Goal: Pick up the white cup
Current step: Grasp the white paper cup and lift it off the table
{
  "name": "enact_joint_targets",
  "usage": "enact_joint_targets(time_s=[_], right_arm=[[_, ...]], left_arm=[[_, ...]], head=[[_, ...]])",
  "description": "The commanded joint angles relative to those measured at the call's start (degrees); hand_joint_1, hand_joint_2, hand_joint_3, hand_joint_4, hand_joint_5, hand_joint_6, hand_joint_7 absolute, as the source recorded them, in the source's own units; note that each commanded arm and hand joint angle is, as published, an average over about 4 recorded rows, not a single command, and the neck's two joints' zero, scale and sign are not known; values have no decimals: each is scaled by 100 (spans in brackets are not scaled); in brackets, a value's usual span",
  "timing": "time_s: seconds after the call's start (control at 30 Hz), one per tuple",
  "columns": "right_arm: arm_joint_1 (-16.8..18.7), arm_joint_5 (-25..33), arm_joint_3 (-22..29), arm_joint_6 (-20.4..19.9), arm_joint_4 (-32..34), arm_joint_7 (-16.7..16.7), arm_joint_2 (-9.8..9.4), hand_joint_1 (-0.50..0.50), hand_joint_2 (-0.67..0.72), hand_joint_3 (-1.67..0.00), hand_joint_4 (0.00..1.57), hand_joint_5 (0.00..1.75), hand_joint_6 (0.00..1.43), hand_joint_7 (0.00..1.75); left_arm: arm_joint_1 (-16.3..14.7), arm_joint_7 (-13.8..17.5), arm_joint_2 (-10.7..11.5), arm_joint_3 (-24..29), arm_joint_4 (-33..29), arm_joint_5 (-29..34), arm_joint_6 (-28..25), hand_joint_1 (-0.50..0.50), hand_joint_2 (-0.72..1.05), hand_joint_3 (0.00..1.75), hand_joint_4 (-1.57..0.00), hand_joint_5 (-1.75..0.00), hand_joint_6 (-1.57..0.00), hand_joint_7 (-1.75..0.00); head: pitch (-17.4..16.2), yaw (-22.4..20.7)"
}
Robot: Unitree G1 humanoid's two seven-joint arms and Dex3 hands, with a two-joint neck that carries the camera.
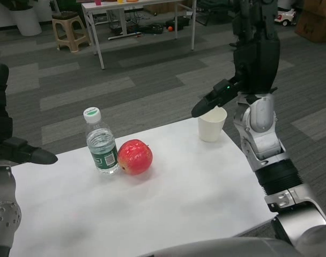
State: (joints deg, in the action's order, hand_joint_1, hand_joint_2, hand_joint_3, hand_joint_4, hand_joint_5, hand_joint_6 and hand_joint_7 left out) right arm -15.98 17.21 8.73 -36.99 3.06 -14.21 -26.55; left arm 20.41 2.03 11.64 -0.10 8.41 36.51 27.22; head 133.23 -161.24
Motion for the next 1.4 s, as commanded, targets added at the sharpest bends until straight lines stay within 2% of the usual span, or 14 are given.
enact_joint_targets(time_s=[0.03, 0.27, 0.4, 0.6, 0.77, 0.97, 1.2, 1.4], right_arm=[[38, 23, 19, 25, -20, -12, 9, -42, 47, 0, 0, 0, 0, 0], [161, 41, 120, 25, -222, -12, 66, -42, 47, 0, 0, 0, 0, 0], [310, 124, 234, 25, -688, -12, 93, -42, 47, 0, 0, 0, 0, 0], [411, 160, 406, 25, -1338, -12, 176, -42, 47, 0, 0, 0, 0, 0], [411, 160, 432, 34, -1751, 50, 185, -42, 47, 0, 0, 0, 0, 0], [367, 160, 300, 52, -2336, 125, 31, -42, 47, 0, 0, 0, 0, 0], [240, 160, 234, 56, -2881, 362, 176, -42, 47, 0, 0, 0, 0, 0], [222, 160, 58, 61, -3276, 428, 216, -42, 47, 0, 0, 0, 0, 0]], left_arm=[[6, -10, 14, 72, -41, -56, -54, -50, -57, 9, 0, -72, 0, 0], [15, -5, 14, 129, 33, -47, -111, -50, -55, 9, 0, -72, 0, 0], [15, -1, 14, 142, 170, -8, -147, -50, -55, 9, 0, -72, 0, 0], [6, -1, 14, 147, 350, 14, -151, -50, -55, 9, 0, -72, 0, 0], [15, 4, 14, 151, 438, 23, -155, -50, -55, 9, 0, -72, 0, 0], [42, -1, 14, 151, 521, 14, -155, -50, -55, 9, 0, -72, 0, 0], [50, 4, 10, 151, 574, 14, -155, -50, -55, 9, 0, -72, 0, 0], [50, -1, 5, 142, 574, 14, -155, -50, -55, 9, 0, -72, 0, 0]], head=[[-38, 6], [-79, 27], [-139, 167], [-119, 146], [-95, 215], [-68, 262], [-32, 353], [2, 460]])
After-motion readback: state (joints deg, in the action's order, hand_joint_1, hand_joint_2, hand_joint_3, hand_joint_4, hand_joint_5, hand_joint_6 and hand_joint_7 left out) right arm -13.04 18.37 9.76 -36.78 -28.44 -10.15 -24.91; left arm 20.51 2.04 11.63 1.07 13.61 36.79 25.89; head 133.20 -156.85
